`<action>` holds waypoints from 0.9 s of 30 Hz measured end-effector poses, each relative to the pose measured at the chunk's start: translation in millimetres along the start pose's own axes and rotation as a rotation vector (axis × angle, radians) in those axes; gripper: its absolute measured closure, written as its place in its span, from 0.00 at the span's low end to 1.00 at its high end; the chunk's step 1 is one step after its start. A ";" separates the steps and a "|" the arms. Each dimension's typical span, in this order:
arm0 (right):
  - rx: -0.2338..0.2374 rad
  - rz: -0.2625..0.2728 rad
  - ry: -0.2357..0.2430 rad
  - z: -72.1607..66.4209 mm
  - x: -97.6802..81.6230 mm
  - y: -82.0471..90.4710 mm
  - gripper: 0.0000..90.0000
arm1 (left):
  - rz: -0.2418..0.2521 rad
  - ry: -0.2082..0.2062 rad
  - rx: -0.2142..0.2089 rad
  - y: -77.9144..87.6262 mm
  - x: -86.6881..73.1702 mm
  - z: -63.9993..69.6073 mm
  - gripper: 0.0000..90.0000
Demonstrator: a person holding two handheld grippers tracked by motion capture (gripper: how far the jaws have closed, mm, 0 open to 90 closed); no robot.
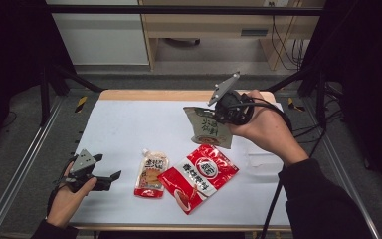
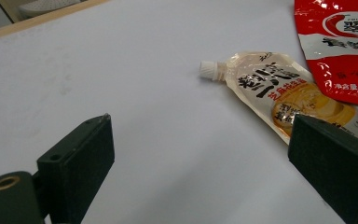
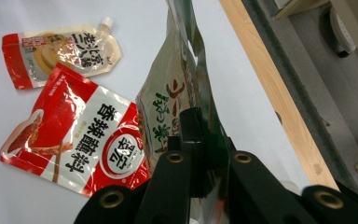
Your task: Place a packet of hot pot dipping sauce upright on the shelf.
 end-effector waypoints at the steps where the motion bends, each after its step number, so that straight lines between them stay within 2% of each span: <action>1: -0.002 0.001 -0.003 1.0 -1.1 1.5 1.00 | -0.003 0.000 0.000 -0.2 -0.6 0.0 0.08; 21: -0.067 0.030 -0.065 24.1 -30.6 34.5 1.00 | -0.020 -0.014 0.010 -1.5 -4.7 -1.0 0.07; 27: -0.090 0.022 -0.088 31.5 -43.6 41.7 1.00 | -0.026 -0.018 0.005 -2.3 -5.5 0.6 0.07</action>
Point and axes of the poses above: each handheld gripper's, and its own axes: y roughly backward along the jaws, x roughly out of its top, z roughly to its right, the point moved 9 cm from there along -y, roughly forward along the jaws, and after that the axes turned 8 degrees about z, right-handed, at the moved point
